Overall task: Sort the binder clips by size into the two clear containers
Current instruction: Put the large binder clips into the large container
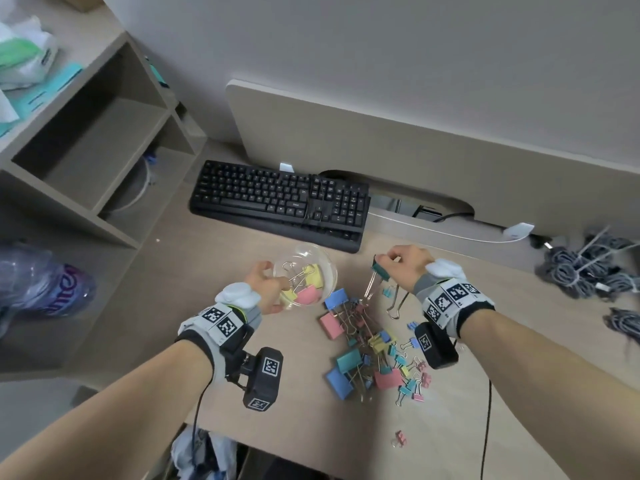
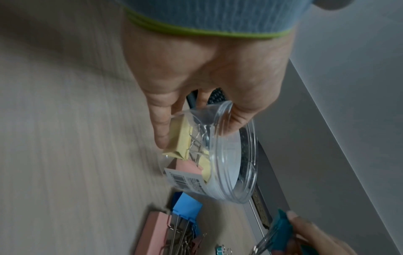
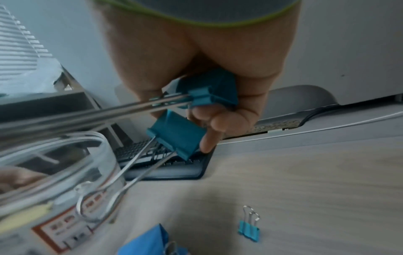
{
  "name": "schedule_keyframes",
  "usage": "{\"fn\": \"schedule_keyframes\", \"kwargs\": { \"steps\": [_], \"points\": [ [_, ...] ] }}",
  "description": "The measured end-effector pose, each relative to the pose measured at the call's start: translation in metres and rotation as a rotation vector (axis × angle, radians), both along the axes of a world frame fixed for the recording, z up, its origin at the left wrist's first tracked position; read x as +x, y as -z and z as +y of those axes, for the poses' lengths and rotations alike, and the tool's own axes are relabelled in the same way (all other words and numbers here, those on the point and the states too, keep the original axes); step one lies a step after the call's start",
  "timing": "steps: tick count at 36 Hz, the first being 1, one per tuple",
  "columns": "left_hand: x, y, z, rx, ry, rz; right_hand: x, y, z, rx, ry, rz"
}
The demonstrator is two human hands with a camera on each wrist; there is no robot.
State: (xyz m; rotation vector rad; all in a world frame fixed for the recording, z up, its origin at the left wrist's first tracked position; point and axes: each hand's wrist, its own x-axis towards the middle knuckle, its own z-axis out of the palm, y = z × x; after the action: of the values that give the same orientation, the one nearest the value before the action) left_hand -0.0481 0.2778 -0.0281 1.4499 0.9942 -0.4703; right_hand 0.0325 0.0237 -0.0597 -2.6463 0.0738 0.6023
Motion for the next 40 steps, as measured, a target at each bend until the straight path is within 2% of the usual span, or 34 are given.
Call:
{"fn": "schedule_keyframes", "kwargs": {
  "steps": [6,10,13,19,22,29,32,38,40],
  "points": [
    [0.001,-0.001,-0.016,-0.009,0.093,-0.01,-0.011,-0.029,0.008,0.122,-0.013,-0.08],
    [-0.001,-0.005,-0.03,-0.023,0.121,-0.041,-0.019,-0.045,0.027,0.089,-0.06,-0.156],
    [-0.003,-0.007,-0.038,-0.032,0.146,-0.049,-0.028,-0.044,0.044,0.049,-0.148,-0.224],
    [-0.009,-0.009,-0.043,-0.066,0.204,-0.061,-0.044,-0.035,0.066,0.001,-0.319,-0.232],
    [-0.012,-0.008,-0.039,-0.048,0.207,-0.052,-0.046,-0.039,0.063,0.072,-0.261,-0.22],
    [-0.019,-0.003,-0.029,-0.037,0.173,-0.04,-0.027,-0.044,0.046,0.351,-0.017,-0.034],
    [-0.019,-0.003,-0.028,-0.046,0.158,-0.033,-0.026,-0.048,0.049,0.42,0.026,-0.016],
    [-0.018,-0.006,-0.03,-0.065,0.172,-0.035,-0.044,-0.046,0.072,0.337,-0.078,-0.043],
    [-0.018,-0.005,-0.031,-0.067,0.179,-0.04,-0.052,-0.044,0.078,0.256,-0.171,-0.073]
  ]
}}
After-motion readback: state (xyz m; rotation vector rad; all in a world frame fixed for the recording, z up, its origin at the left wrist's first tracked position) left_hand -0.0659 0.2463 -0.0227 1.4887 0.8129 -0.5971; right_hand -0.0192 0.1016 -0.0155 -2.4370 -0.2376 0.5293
